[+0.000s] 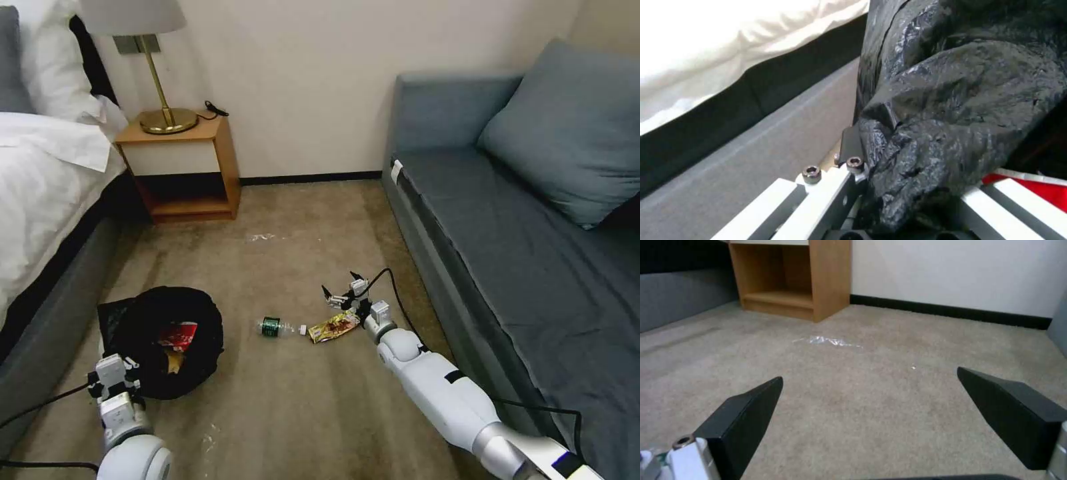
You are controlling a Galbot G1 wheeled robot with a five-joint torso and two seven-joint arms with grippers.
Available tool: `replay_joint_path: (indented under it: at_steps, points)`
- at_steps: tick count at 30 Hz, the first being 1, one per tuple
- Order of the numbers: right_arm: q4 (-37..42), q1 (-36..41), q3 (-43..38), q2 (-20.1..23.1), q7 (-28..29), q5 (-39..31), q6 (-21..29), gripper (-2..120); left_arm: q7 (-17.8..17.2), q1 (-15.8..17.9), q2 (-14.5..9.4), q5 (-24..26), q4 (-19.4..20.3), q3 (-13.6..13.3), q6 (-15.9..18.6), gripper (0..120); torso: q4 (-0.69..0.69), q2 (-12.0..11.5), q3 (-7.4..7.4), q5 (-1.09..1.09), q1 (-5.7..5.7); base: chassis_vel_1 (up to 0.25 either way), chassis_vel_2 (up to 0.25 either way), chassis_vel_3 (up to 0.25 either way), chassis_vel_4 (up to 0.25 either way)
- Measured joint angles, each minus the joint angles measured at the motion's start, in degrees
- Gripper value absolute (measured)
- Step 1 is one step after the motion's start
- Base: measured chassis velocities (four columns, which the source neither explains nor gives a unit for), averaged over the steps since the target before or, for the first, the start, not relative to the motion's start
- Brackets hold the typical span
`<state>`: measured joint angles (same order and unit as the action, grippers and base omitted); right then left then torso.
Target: Pick up the trash bin, then pick up the garbage on the floor and place it into the trash bin.
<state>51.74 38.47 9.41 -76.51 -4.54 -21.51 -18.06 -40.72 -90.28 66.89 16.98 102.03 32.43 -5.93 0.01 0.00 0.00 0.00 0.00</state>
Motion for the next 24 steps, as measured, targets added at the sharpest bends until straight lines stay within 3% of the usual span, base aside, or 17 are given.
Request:
replay_joint_path:
  at_steps: [14,24]
  points:
    - [0.18,0.24,0.04,0.2,-0.9,0.13,-0.71,100,0.0,-0.22,0.33,-0.36,0.17,-0.27,-0.03,3,-0.01,0.0,0.0,0.0,0.0,-0.081,0.081,0.082,-0.082]
    - [-0.55,-1.19,2.98,-0.43,-6.65,-1.33,-0.37,100,-0.01,0.45,-0.05,-0.33,-0.66,-0.52,-0.06,3,-0.02,0.0,0.0,-0.01,0.0,-0.072,0.065,0.065,-0.074]
